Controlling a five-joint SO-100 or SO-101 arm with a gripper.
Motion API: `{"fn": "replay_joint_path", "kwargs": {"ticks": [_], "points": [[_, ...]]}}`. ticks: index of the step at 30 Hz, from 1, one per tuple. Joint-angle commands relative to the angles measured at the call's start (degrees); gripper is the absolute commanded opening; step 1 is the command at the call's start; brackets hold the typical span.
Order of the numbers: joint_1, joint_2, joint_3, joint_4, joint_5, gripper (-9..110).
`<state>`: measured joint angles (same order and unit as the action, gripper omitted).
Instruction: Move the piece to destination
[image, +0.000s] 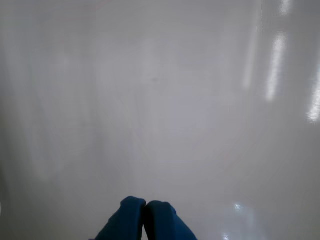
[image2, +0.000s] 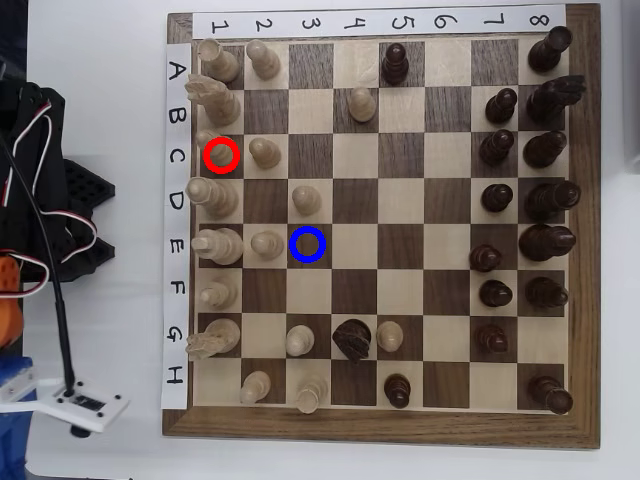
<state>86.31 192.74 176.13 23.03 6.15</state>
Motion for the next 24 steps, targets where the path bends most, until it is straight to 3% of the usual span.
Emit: {"fn": "replay_joint_path", "kwargs": {"ticks": [1,9,14,19,24], "points": [[-1.9,3.6,-16.3,-6.2,9.8,0],[-5.5,3.6,-25.0,-7.3,17.2,0],[-9.6,3.6,-30.0,-8.3,27.7,0],[-16.7,3.5,-33.9,-10.1,40.7,0],[-26.0,3.3,-37.4,-9.9,45.7,0]]}}
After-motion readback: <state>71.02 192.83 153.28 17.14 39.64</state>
